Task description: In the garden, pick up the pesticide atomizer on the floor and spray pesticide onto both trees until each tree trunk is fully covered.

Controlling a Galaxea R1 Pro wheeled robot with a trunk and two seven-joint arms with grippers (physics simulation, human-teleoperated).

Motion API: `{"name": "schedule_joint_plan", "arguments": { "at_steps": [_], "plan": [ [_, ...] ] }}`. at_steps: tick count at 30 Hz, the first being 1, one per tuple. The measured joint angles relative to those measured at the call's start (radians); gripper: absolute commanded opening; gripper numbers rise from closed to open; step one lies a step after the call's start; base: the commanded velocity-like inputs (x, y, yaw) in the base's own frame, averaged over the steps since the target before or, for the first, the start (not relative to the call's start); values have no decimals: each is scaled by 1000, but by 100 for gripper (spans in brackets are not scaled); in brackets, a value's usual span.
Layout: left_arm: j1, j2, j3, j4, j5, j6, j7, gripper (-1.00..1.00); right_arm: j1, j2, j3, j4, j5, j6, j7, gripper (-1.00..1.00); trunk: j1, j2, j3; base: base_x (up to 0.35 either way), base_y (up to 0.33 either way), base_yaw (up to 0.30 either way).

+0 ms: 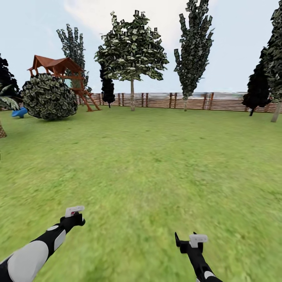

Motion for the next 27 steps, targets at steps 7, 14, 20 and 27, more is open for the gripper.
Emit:
{"name": "schedule_joint_plan", "arguments": {
  "at_steps": [7, 14, 20, 27],
  "plan": [
    [0, 0, 0, 0, 0, 0, 0, -100, 0, 2, 0, 0, -5, 0, 0, 100, 0, 0, -4, 338, 0, 55],
    [0, 0, 0, 0, 0, 0, 0, -100, 0, 2, 0, 0, -5, 0, 0, 100, 0, 0, -4, 338, 0, 133],
    [0, 0, 0, 0, 0, 0, 0, -100, 0, 2, 0, 0, -5, 0, 0, 100, 0, 0, -4, 338, 0, 100],
    [0, 0, 0, 0, 0, 0, 0, -100, 0, 2, 0, 0, -5, 0, 0, 100, 0, 0, -4, 338, 0, 2]
  ]
}}
